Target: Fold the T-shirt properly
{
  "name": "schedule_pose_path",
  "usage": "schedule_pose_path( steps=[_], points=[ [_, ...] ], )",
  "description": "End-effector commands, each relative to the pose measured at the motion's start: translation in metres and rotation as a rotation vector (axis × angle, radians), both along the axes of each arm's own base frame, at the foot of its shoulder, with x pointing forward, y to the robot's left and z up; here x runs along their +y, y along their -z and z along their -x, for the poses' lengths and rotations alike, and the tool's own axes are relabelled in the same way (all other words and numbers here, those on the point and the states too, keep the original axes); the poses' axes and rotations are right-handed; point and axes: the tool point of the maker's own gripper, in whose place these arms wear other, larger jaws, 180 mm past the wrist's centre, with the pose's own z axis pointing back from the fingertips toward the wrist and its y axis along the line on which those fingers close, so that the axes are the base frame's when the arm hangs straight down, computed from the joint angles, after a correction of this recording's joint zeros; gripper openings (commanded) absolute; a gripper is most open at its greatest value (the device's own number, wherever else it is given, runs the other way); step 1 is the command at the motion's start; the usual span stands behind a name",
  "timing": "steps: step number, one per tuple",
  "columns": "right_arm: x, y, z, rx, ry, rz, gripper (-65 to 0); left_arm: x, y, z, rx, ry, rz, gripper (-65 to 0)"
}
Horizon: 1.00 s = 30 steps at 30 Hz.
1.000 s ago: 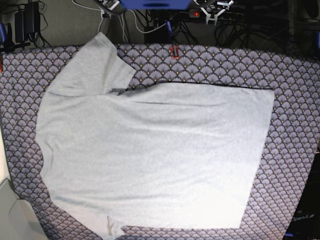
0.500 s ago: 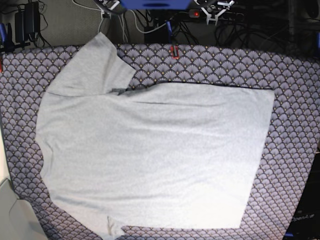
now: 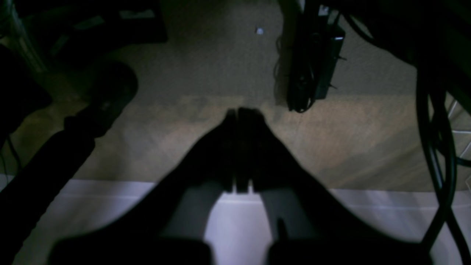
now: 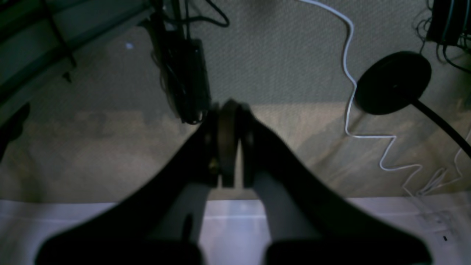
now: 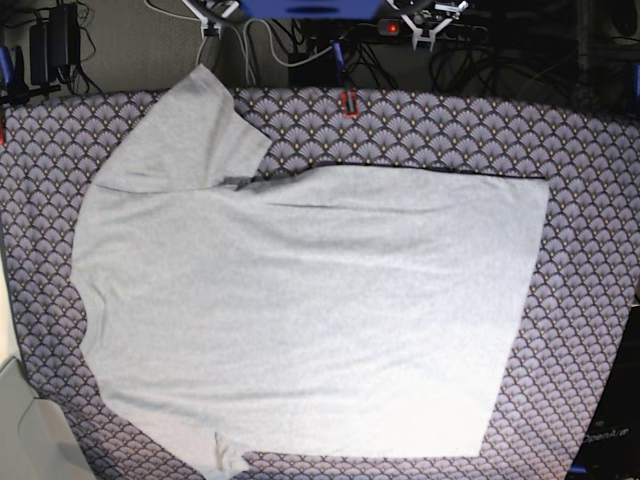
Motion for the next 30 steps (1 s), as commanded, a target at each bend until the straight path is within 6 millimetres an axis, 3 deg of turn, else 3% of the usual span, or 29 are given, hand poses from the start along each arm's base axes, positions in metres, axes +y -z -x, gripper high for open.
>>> schedule_pose_path(
  steps=[1,7,20,21,25,30],
  points=[
    [0.000,0.000,0.003,0.005,0.002,-0.005,-65.0,0.005,0.000,0.004,0.006,0.006,-0.011,-64.7],
    [0.000,0.000,0.007,0.060,0.003,-0.007,-65.0,0.018,-0.001,0.005,0.013,0.010,-0.031,-64.7],
    [-0.005,0.000,-0.003,0.016,0.003,0.001,-65.0,0.017,-0.003,0.014,0.007,0.016,-0.023,-64.7],
    [-0.005,0.000,0.006,0.020,0.003,0.002,-65.0,0.018,-0.004,0.014,-0.008,0.020,-0.025,-64.7],
    [-0.007,-0.007,0.012,-0.030,-0.001,0.008,-65.0,0.033,-0.021,0.010,-0.105,0.041,-0.042,-64.7],
    [-0.017,-0.033,0.007,-0.158,-0.013,0.029,-65.0,0.042,-0.044,0.002,-0.175,0.063,-0.052,-64.7]
  ],
)
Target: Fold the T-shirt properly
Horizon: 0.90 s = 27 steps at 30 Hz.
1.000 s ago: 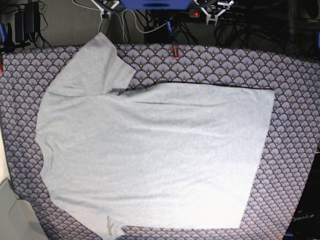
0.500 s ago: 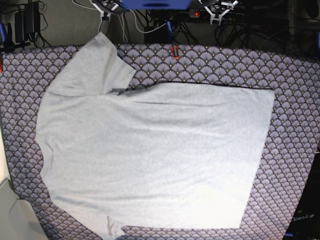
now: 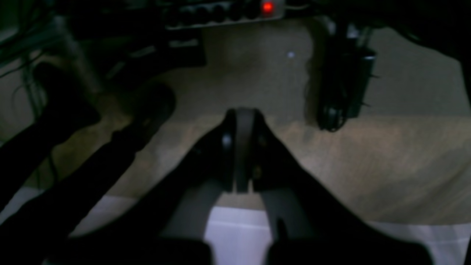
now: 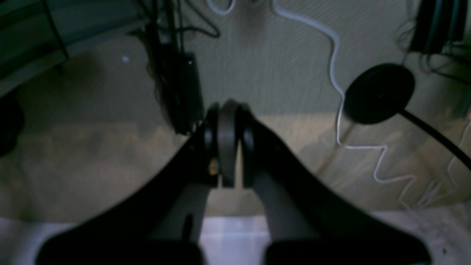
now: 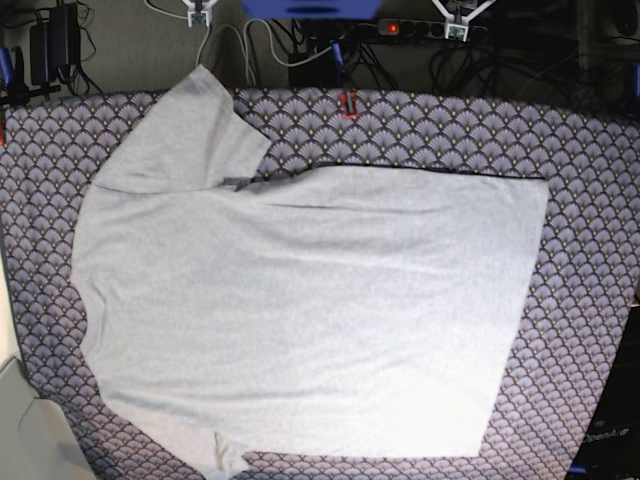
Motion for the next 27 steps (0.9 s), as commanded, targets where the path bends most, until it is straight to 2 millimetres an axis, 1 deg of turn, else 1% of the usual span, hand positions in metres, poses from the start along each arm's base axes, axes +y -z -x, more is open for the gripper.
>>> schedule_pose_path(
  steps=[1,3,6,8,10,14,16,19,20,21,23,25,27],
  points=[
    [-0.001,-0.006,0.000,-0.028,-0.001,0.000,-65.0,-0.004,-0.004,-0.005,-0.013,0.001,0.011,-64.7],
    [-0.002,-0.017,-0.005,-0.058,-0.005,0.003,-65.0,0.000,-0.010,-0.015,-0.020,0.009,0.003,-64.7],
    [-0.003,-0.031,-0.016,-0.073,-0.007,0.006,-65.0,-0.004,-0.021,-0.031,-0.058,0.017,0.010,-64.7],
    [-0.008,-0.042,-0.023,-0.097,0.008,0.017,-65.0,-0.007,-0.031,-0.039,-0.101,0.026,0.016,-64.7],
    [-0.018,-0.057,-0.033,-0.141,0.034,0.039,-65.0,-0.012,-0.043,-0.049,-0.154,0.037,0.026,-64.7],
    [-0.033,-0.093,-0.053,-0.255,0.059,0.077,-65.0,-0.024,-0.077,-0.070,-0.263,0.057,0.052,-64.7],
    [-0.034,-0.108,-0.060,-0.295,0.053,0.084,-65.0,-0.030,-0.093,-0.075,-0.303,0.064,0.064,-64.7],
    [-0.036,-0.127,-0.063,-0.333,0.040,0.093,-65.0,-0.037,-0.112,-0.077,-0.346,0.074,0.078,-64.7],
    [-0.037,-0.134,-0.064,-0.348,0.037,0.096,-65.0,-0.037,-0.119,-0.078,-0.361,0.073,0.079,-64.7],
    [-0.037,-0.141,-0.065,-0.362,0.033,0.098,-65.0,-0.033,-0.125,-0.077,-0.372,0.066,0.071,-64.7],
    [-0.036,-0.159,-0.069,-0.396,0.025,0.103,-65.0,-0.024,-0.143,-0.082,-0.417,0.044,0.052,-64.7],
    [-0.036,-0.178,-0.076,-0.437,0.016,0.108,-65.0,-0.017,-0.161,-0.089,-0.461,0.035,0.034,-64.7],
    [-0.035,-0.199,-0.088,-0.494,0.011,0.110,-65.0,-0.011,-0.181,-0.097,-0.510,0.032,0.018,-64.7]
  ],
)
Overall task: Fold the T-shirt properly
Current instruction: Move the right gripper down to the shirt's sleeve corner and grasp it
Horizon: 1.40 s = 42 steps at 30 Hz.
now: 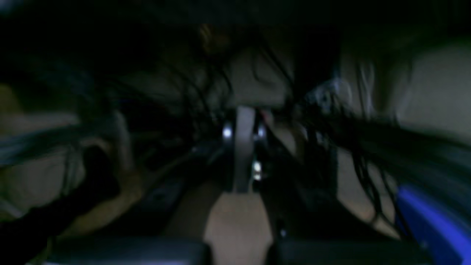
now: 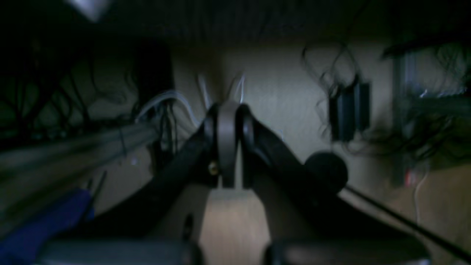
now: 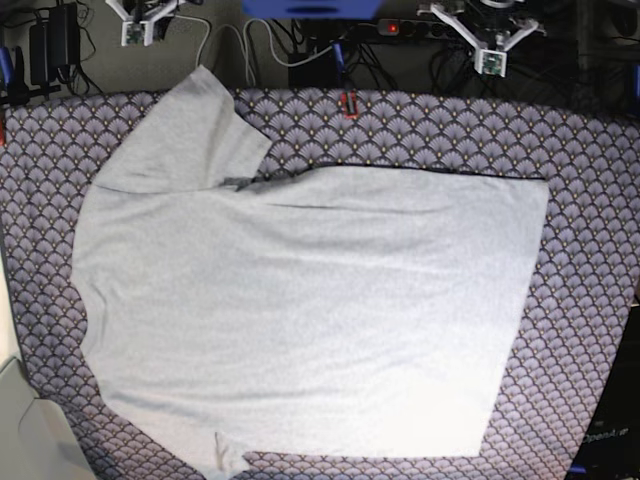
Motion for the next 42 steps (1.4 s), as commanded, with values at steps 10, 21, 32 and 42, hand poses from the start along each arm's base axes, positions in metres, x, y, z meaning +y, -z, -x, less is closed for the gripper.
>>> schedule_pose_path(
  steps=[10,21,32,42],
  points=[
    [-0.023,-0.053,-0.059,-0.162,0.088,-0.038,-65.0,0.015,-0.062,-0.036,-0.185,-0.011,-0.046,-64.7],
    [-0.004,-0.056,-0.103,-0.096,-0.126,-0.097,-48.9,0.012,-0.065,-0.040,-0.199,-0.005,-0.040,-64.5],
    [-0.032,-0.087,-0.121,-0.141,-0.257,-0.258,-37.6,0.013,-0.067,-0.042,-0.204,-0.009,-0.042,-64.5],
    [-0.073,-0.052,-0.108,0.006,-0.098,-0.292,-37.6,0.011,-0.062,-0.049,-0.177,-0.035,-0.031,-41.9]
  ],
)
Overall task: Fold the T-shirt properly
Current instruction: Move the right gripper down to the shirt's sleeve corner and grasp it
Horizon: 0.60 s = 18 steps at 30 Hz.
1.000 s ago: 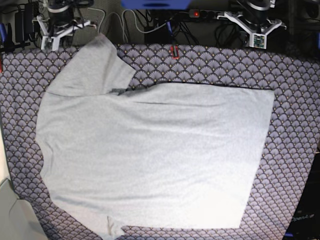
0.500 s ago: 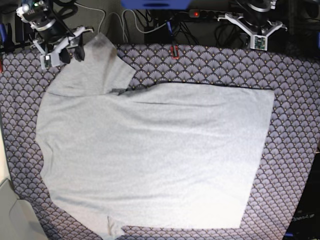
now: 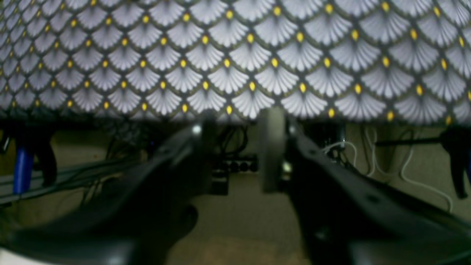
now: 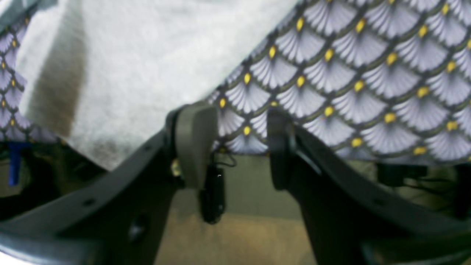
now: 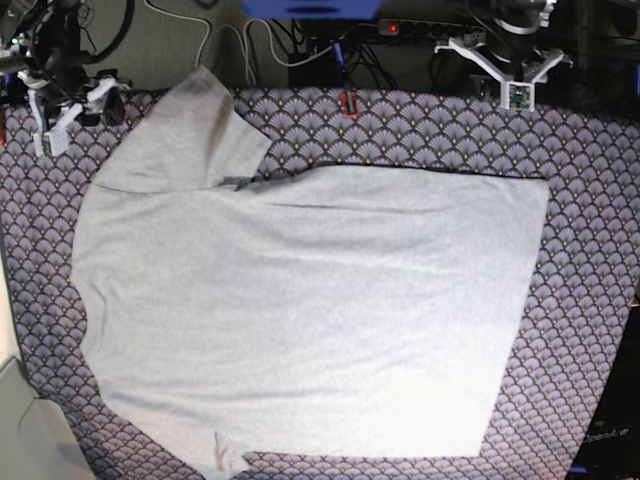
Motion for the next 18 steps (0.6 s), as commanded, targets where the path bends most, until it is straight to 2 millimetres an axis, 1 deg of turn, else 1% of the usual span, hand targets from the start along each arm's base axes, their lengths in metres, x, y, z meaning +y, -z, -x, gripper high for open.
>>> schedule_pose_path(
  steps=[1,5,7,10,14,18],
  points=[
    [-0.003,-0.005,-0.003,-0.022,-0.007,0.006,-37.6,0.001,-0.007,-0.002,-0.025,0.004,-0.007,-42.1],
    [0.005,0.007,0.000,0.008,-0.017,-0.030,-37.6,0.001,-0.007,-0.003,-0.025,0.004,-0.007,-42.1],
    [0.008,0.011,0.000,0.017,-0.022,-0.042,-37.6,0.001,-0.008,-0.008,-0.038,0.003,-0.007,-42.1],
    [0.019,0.017,-0.001,0.032,-0.062,-0.063,-37.6,0.001,-0.008,-0.009,-0.039,0.002,-0.007,-42.1],
    [0.033,0.018,-0.006,0.032,-0.112,-0.075,-37.6,0.002,-0.008,-0.009,-0.038,-0.001,-0.008,-42.1],
    [0.035,0.016,-0.015,0.014,-0.117,-0.080,-37.6,0.002,-0.008,-0.009,-0.038,-0.001,-0.008,-42.1]
  ],
)
